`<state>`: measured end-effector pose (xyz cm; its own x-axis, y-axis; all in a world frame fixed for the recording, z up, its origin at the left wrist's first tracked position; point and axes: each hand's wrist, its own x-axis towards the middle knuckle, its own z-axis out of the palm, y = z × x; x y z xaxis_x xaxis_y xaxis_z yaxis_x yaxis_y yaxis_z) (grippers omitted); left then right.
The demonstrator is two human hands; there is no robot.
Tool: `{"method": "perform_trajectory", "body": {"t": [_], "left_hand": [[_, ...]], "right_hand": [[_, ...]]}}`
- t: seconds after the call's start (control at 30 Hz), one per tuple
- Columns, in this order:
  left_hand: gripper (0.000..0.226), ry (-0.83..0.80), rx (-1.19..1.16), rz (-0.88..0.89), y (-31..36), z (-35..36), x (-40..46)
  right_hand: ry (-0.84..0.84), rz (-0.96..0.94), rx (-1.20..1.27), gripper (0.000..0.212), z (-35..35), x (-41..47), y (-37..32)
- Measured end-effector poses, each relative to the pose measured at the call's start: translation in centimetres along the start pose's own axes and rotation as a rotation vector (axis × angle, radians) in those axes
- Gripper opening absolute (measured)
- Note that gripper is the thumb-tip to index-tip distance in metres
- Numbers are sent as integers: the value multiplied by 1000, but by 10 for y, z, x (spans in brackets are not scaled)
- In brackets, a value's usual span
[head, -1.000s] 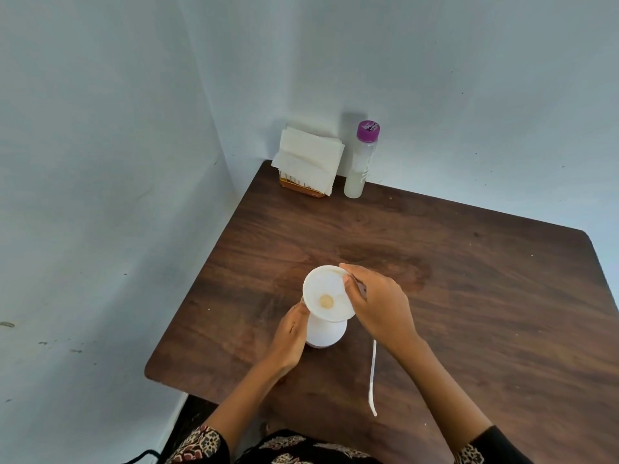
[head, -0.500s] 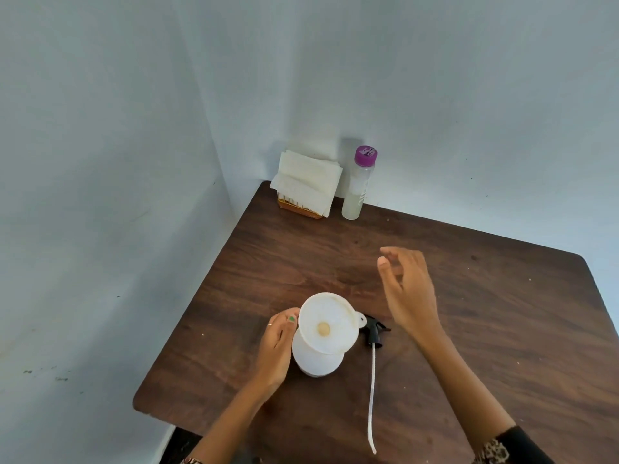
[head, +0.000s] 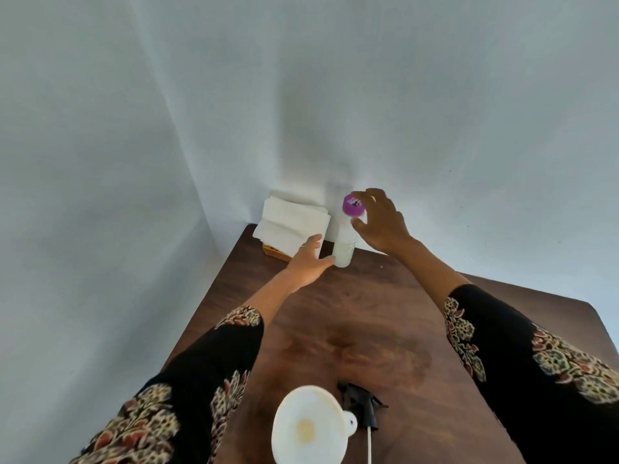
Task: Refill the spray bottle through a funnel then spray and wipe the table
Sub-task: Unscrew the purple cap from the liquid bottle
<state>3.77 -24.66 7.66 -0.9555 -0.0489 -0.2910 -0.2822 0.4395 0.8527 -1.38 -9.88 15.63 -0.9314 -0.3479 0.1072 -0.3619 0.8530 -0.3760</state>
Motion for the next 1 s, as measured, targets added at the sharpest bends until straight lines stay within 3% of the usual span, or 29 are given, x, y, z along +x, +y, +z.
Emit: {"method": "perform_trajectory", "body": {"t": [0.17,0.27,0.4,0.5,0.63,0.83,1.0], "left_hand": [[86,-41,73,47,26,21,58],[81,11,124,51,27,31,79],[57,151,258,105,27,33,84],[51,178,287,170,23,31,70],[53,261,260,271,17,26,38],[57,425,22,338,35,12,-38],[64,474,-33,469,60,-15,-96]], "right_hand": [[-199,-1,-146,63,4,39,10],[-267,-8,-133,62,12,49,18],[-109,0,-2,45,16,48,17],[-85,-31,-6,45,12,39,12],[-94,-69,23,46,-10,19,-2],[-220,-188,8,43,-75,-16,-54],[-68,-265,-240,54,-119,-54,-105]]}}
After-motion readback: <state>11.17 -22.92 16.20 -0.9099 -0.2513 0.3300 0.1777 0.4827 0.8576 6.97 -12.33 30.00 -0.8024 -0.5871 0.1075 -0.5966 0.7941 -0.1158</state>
